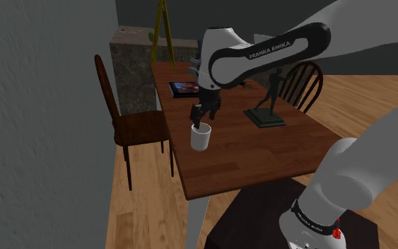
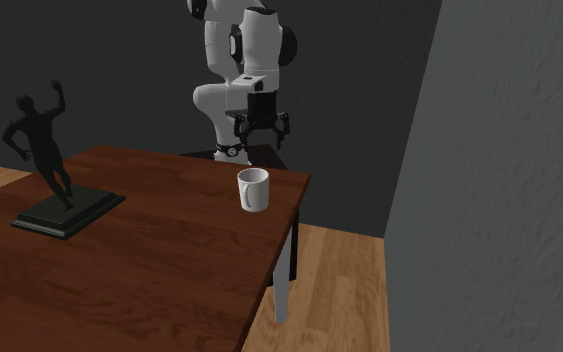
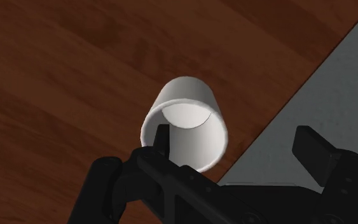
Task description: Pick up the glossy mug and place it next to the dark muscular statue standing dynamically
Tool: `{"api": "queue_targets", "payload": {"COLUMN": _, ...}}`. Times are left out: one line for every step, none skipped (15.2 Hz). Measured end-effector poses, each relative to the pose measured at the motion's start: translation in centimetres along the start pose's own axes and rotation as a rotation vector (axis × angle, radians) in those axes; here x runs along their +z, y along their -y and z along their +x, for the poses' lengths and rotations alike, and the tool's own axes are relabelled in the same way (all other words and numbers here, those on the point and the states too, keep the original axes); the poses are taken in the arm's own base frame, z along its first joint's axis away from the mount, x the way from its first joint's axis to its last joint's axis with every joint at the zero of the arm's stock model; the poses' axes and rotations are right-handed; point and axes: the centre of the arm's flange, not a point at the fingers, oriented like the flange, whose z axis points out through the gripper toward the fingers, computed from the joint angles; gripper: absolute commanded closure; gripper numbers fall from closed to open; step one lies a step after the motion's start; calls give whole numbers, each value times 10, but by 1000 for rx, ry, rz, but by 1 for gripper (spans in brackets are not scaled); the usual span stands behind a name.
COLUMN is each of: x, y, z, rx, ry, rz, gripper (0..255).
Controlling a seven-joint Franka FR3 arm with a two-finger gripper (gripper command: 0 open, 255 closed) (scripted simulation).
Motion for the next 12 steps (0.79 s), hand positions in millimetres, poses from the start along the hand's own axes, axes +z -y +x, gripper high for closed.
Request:
{"api": "queue_targets", "payload": {"x": 13, "y": 4, "z": 7, "rx": 2, "ry": 2, "rz": -6, "gripper": 0}}
{"api": "queue_targets", "payload": {"x": 24, "y": 7, "z": 15, "rx": 3, "ry": 2, "rz": -11, "gripper": 0}}
{"api": "queue_targets", "payload": {"x": 33, "y": 9, "z": 24, "rx": 5, "ry": 3, "rz": -16, "gripper": 0}}
{"api": "queue_targets", "payload": {"x": 41, "y": 11, "z": 29, "rx": 6, "ry": 3, "rz": -20, "gripper": 0}}
{"api": "queue_targets", "payload": {"x": 48, "y": 12, "z": 33, "rx": 7, "ry": 4, "rz": -22, "gripper": 0}}
{"api": "queue_targets", "payload": {"x": 54, "y": 12, "z": 34, "rx": 7, "ry": 4, "rz": -23, "gripper": 0}}
{"api": "queue_targets", "payload": {"x": 60, "y": 12, "z": 35, "rx": 7, "ry": 4, "rz": -23, "gripper": 0}}
{"api": "queue_targets", "payload": {"x": 66, "y": 12, "z": 36, "rx": 8, "ry": 4, "rz": -24, "gripper": 0}}
{"api": "queue_targets", "payload": {"x": 71, "y": 11, "z": 36, "rx": 7, "ry": 4, "rz": -24, "gripper": 0}}
{"api": "queue_targets", "payload": {"x": 76, "y": 10, "z": 35, "rx": 8, "ry": 4, "rz": -24, "gripper": 0}}
{"api": "queue_targets", "payload": {"x": 81, "y": 10, "z": 35, "rx": 8, "ry": 3, "rz": -24, "gripper": 0}}
{"api": "queue_targets", "payload": {"x": 84, "y": 10, "z": 35, "rx": 8, "ry": 3, "rz": -24, "gripper": 0}}
